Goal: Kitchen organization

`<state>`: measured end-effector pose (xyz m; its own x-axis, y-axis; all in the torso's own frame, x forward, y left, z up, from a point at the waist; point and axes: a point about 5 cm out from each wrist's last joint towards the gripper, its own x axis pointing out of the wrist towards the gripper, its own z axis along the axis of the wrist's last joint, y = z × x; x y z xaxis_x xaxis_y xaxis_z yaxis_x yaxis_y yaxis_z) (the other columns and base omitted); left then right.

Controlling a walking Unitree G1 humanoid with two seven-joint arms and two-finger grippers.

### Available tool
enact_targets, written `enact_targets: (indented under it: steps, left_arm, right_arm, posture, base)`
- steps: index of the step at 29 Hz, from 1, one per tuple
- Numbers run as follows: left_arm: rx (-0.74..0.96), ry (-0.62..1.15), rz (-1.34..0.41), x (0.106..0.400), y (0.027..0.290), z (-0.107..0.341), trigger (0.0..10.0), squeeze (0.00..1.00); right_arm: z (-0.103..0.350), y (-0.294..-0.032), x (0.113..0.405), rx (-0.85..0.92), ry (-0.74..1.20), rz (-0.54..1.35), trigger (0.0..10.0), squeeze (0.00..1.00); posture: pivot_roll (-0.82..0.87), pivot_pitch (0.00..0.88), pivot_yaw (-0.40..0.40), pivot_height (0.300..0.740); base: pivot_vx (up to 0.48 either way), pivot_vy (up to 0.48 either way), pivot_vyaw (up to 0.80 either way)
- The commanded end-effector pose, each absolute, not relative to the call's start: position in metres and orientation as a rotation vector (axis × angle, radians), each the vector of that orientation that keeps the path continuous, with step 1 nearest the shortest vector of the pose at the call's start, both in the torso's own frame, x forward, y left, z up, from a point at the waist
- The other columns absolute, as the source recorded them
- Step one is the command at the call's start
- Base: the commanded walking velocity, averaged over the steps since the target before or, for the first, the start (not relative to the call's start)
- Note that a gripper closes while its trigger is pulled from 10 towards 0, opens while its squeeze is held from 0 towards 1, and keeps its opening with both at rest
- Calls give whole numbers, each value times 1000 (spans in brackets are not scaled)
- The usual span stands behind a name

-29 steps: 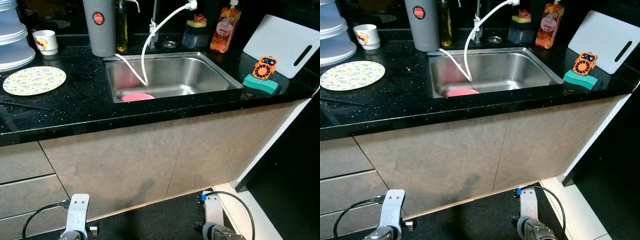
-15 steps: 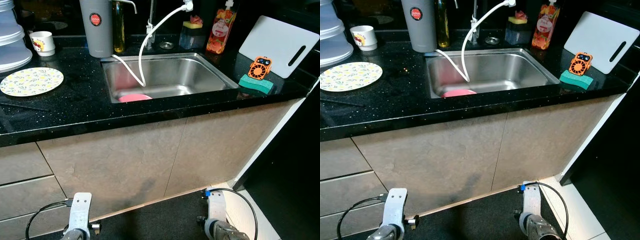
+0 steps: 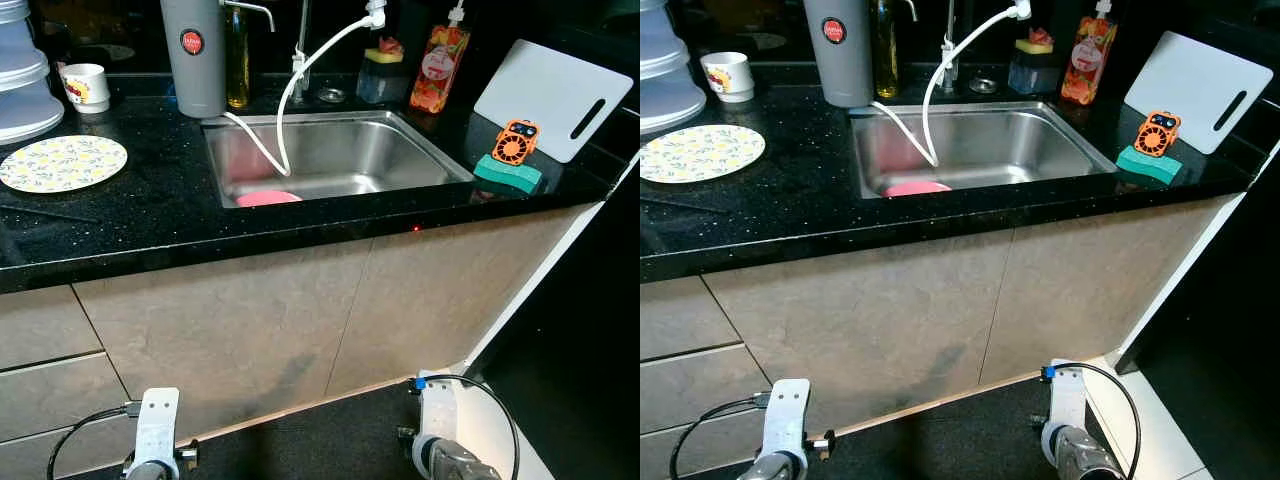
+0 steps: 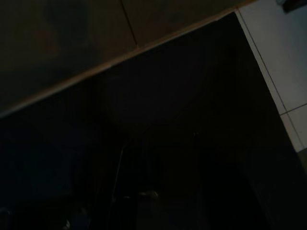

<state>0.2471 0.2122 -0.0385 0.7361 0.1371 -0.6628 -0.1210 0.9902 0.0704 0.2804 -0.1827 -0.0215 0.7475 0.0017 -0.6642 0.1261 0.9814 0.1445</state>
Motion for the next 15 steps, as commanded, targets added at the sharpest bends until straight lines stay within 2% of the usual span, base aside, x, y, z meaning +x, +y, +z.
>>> enact_targets:
  steps: [1, 9, 12, 15]
  left_arm:
    - [28, 746, 136, 243, 210, -42, 10000, 0]
    - [84, 699, 101, 262, 213, -27, 10000, 0]
    - [100, 666, 85, 271, 214, -18, 10000, 0]
    - [104, 637, 82, 279, 218, -10, 10000, 0]
  right_arm:
    - [-20, -185, 282, 209, 716, -82, 10000, 0]
    - [10, -171, 313, 225, 603, 36, 10000, 0]
    - [31, -156, 331, 284, 511, 110, 10000, 0]
    - [86, -120, 360, 434, 289, 322, 10000, 0]
  posture:
    - [3, 89, -61, 740]
    - [17, 136, -64, 740]
    - [28, 168, -65, 740]
    - [31, 198, -57, 740]
  base:
    - [0, 0, 0]
    - [0, 0, 0]
    - [0, 0, 0]
    - [0, 0, 0]
